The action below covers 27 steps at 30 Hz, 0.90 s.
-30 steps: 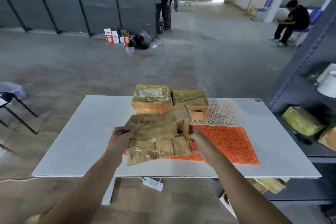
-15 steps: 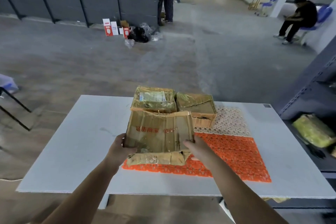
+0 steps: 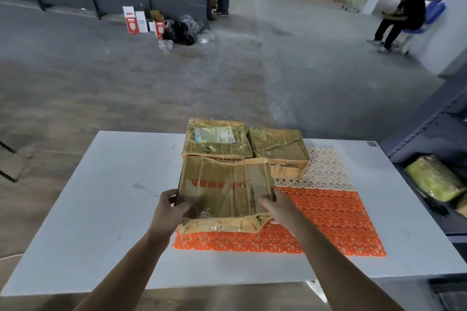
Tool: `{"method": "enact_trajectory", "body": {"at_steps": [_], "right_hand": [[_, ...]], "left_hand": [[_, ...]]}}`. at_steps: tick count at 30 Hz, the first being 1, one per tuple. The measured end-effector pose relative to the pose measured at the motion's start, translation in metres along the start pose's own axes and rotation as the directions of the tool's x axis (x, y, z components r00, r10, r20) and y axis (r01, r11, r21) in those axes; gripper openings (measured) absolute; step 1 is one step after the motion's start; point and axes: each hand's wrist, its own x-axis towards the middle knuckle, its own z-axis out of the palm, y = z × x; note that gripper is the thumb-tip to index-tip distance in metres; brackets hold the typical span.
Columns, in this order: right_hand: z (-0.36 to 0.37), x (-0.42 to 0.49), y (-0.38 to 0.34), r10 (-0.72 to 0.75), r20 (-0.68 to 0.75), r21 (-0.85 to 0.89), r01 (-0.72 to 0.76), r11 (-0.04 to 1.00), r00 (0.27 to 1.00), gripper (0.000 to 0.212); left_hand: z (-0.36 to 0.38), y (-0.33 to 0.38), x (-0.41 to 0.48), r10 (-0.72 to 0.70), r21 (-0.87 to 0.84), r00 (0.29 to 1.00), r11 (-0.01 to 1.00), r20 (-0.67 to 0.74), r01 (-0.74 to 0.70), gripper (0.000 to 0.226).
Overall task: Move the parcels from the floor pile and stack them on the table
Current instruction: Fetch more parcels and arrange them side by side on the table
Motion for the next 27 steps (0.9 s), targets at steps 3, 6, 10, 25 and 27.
{"method": "enact_trajectory", "body": {"at_steps": [3, 6, 10, 25, 27], "right_hand": [[0.001, 0.003, 0.002, -0.003, -0.007, -0.031, 0.003, 1.000, 1.000, 0.020], [0.005, 0.004, 0.000, 0.001, -0.041, -0.082, -0.004, 0.997, 0.999, 0.017], [0.013, 0.008, -0.002, 0.008, -0.093, -0.132, -0.020, 0.991, 0.996, 0.021], [0.037, 0.014, -0.008, 0.108, -0.138, 0.009, -0.108, 0.994, 0.985, 0.043], [0.039, 0.010, -0.014, 0.146, -0.176, -0.076, -0.161, 0.984, 0.973, 0.054]], "left_hand": [[-0.002, -0.001, 0.006, 0.016, 0.055, 0.999, 0.998, -0.038, -0.014, 0.039], [-0.001, 0.003, 0.007, 0.007, 0.091, 0.999, 0.996, -0.035, -0.004, 0.035], [-0.007, 0.013, 0.016, -0.038, 0.089, 0.998, 0.995, 0.044, 0.033, 0.027], [-0.011, -0.009, 0.048, -0.388, -0.021, 0.906, 0.917, 0.170, 0.397, 0.057], [-0.009, -0.007, 0.048, -0.408, -0.010, 0.901, 0.910, 0.146, 0.414, 0.060]]}}
